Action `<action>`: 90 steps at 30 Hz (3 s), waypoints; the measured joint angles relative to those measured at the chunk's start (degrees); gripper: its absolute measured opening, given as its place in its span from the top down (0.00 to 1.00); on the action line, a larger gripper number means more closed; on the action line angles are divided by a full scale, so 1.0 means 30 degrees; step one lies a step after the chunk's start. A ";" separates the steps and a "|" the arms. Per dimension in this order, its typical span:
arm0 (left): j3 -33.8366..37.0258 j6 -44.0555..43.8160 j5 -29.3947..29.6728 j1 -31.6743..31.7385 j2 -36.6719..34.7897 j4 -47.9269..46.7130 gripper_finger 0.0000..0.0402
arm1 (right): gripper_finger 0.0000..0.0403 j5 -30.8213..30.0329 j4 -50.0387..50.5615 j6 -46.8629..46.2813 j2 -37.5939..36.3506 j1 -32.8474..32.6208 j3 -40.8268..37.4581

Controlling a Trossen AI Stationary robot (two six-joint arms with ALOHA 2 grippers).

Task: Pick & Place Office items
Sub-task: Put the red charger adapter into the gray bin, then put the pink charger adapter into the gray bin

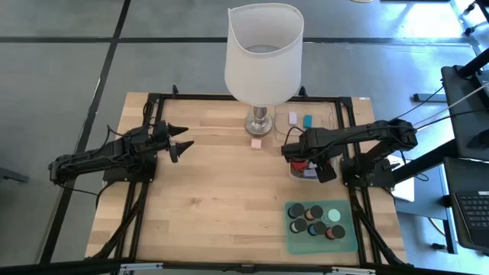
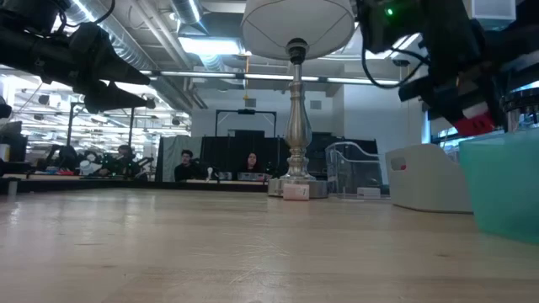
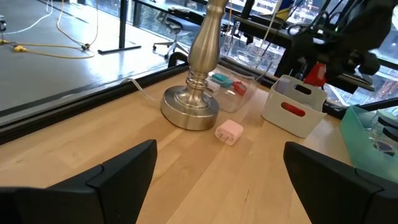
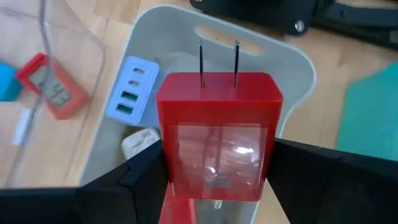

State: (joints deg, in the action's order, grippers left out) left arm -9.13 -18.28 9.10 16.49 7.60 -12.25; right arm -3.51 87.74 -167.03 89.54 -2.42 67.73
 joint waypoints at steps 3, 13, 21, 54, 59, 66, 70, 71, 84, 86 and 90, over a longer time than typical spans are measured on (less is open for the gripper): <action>0.0000 0.0000 0.0000 0.0000 0.0000 0.0000 0.13 | 0.41 0.0004 -0.0805 0.0581 -0.0022 -0.0012 -0.1050; 0.0000 0.0000 0.0000 0.0000 0.0000 0.0000 0.13 | 0.43 -0.0029 -0.5313 0.0841 -0.0022 0.0291 -0.3723; 0.0000 0.0000 0.0000 0.0000 -0.0001 0.0000 0.13 | 0.42 -0.0038 -0.6633 0.1052 -0.0066 0.0695 -0.4331; 0.0000 0.0000 0.0000 0.0000 -0.0007 0.0000 0.13 | 0.04 -0.1471 -0.6067 0.3466 -0.0459 0.0796 -0.0854; 0.0000 0.0000 0.0000 0.0000 -0.0006 0.0000 0.13 | 0.02 -0.3166 -0.6289 0.5447 -0.0449 0.0901 0.1327; 0.0000 0.0000 0.0000 0.0000 -0.0005 0.0007 0.13 | 0.01 -0.2656 -0.8621 0.5224 0.1231 0.2094 0.3134; 0.0000 0.0000 0.0000 0.0000 -0.0004 0.0004 0.13 | 0.01 -0.1315 -1.0944 0.4791 0.2794 0.2753 0.3536; 0.0000 0.0004 0.0000 0.0000 0.0000 0.0000 0.13 | 0.01 -0.1282 -1.1547 0.4893 0.3164 0.2874 0.3613; 0.0000 0.0000 0.0000 0.0000 -0.0003 0.0007 0.13 | 0.01 -0.2004 -1.3917 0.4130 0.7111 0.3807 0.5204; 0.0000 0.0000 0.0000 0.0000 -0.0007 0.0000 0.13 | 0.01 -0.2040 -1.3973 0.3843 0.7508 0.3936 0.5346; 0.0000 0.0000 0.0000 0.0000 0.0000 0.0000 0.13 | 0.01 -0.1893 -1.4611 0.3828 0.8160 0.4185 0.5410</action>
State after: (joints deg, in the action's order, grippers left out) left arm -9.13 -18.28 9.10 16.49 7.60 -12.25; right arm -9.19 43.91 -155.54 114.02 10.13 83.96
